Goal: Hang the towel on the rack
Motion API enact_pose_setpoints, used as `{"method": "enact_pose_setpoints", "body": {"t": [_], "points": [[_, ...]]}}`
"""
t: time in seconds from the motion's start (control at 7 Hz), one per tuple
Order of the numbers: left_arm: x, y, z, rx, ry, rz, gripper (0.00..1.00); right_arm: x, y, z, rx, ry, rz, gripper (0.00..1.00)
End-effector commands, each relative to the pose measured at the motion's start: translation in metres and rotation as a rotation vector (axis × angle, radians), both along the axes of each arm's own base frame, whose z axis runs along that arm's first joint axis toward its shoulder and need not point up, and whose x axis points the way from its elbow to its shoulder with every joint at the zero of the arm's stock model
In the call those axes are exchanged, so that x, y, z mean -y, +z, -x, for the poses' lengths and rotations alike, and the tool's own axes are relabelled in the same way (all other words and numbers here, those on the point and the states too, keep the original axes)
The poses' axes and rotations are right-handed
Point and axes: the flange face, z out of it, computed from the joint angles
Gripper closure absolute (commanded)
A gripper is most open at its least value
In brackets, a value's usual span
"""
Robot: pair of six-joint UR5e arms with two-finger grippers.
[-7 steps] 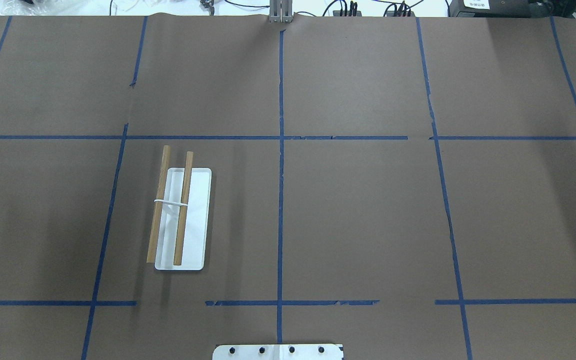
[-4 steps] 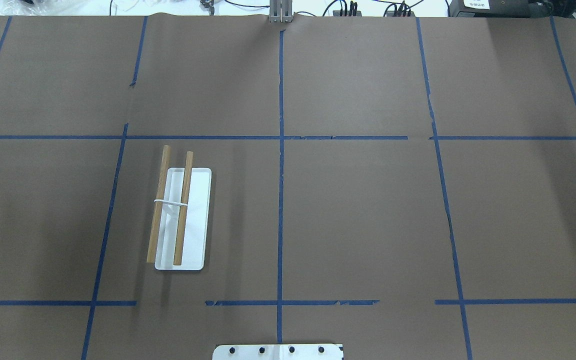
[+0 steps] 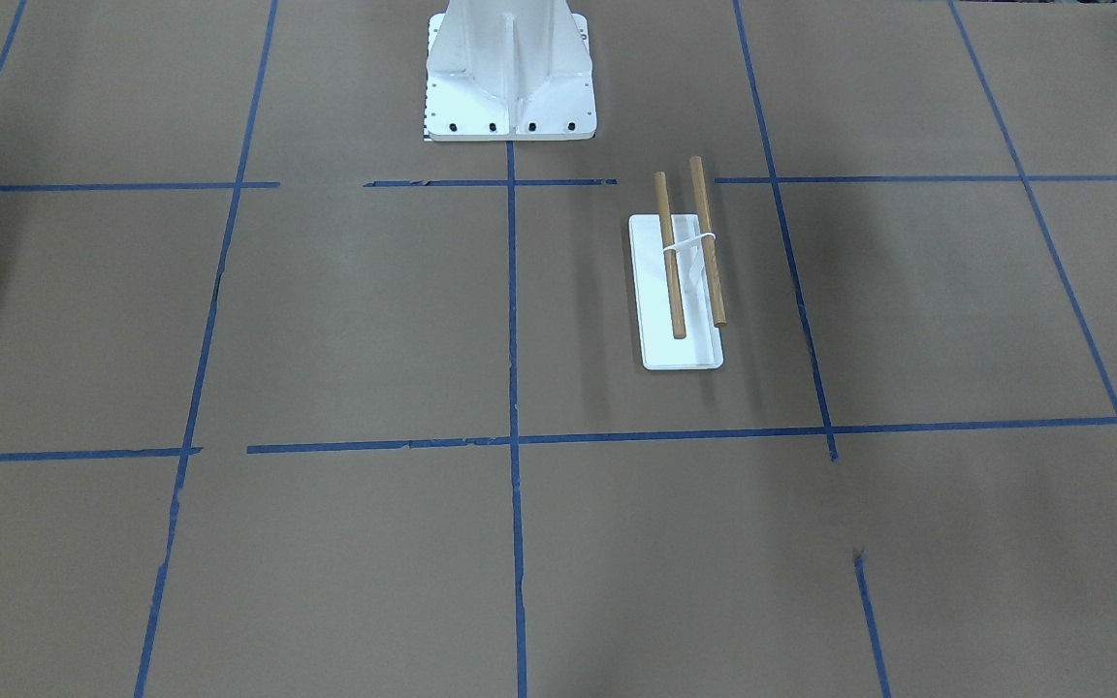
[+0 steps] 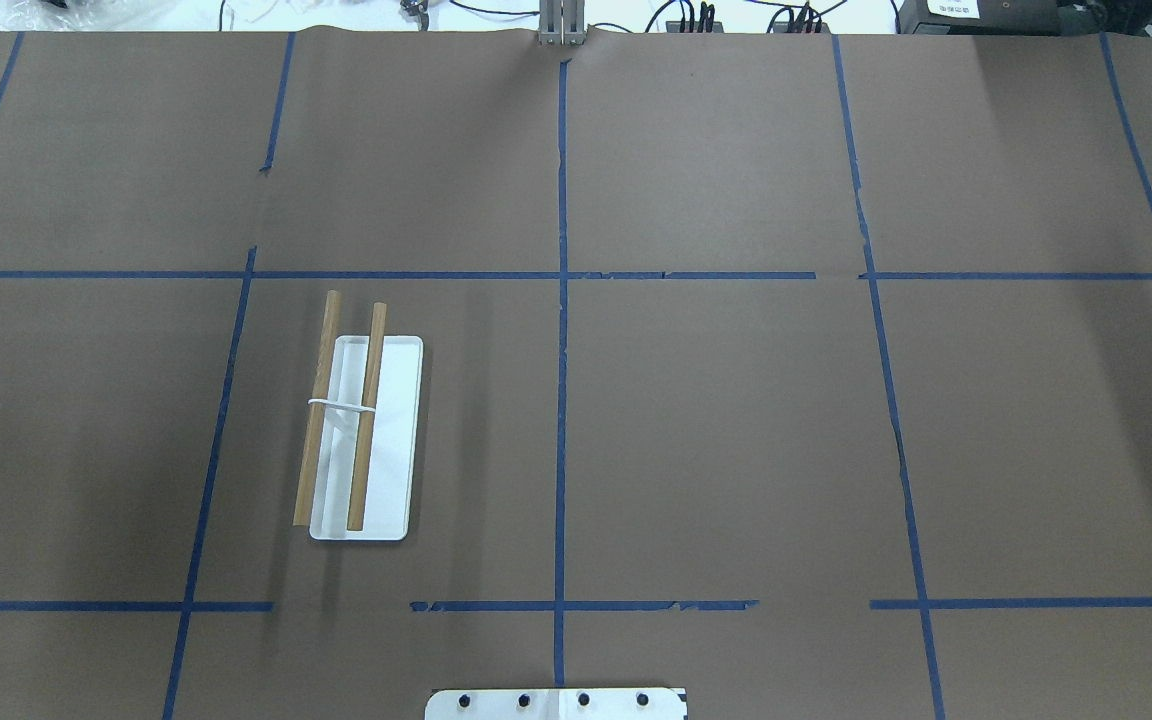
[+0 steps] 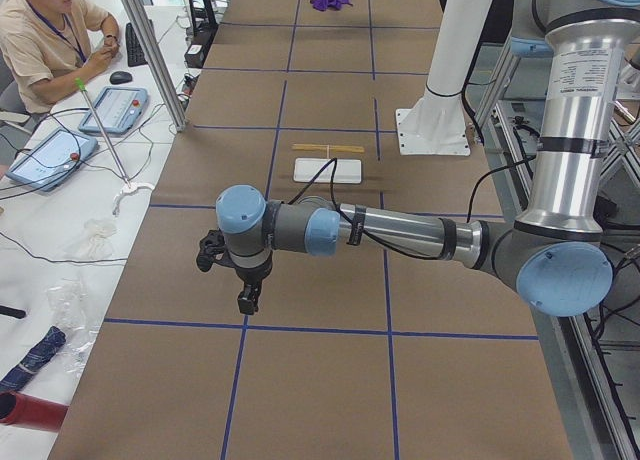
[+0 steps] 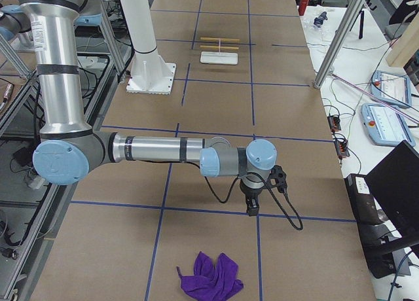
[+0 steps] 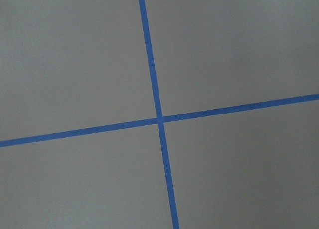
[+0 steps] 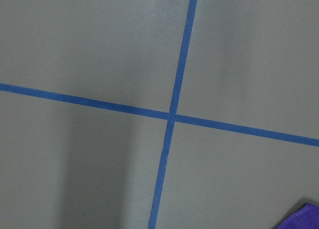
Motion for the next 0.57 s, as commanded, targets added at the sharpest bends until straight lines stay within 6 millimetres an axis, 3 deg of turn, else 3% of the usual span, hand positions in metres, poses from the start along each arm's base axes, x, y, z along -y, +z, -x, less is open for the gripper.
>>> {"method": "enact_pose_setpoints", "body": {"t": [0.0,0.43], "points": [[-0.0002,0.0000,-0.0008,-0.001,0.002,-0.002,0.00,-0.0083,0.0100,0.0003,0.000,0.001,0.006,0.00],[0.0006,0.0011,-0.0021,0.004,0.005,0.000,0.00,-0.0159,0.0184,0.0002,0.004,0.001,0.019,0.00]]}}
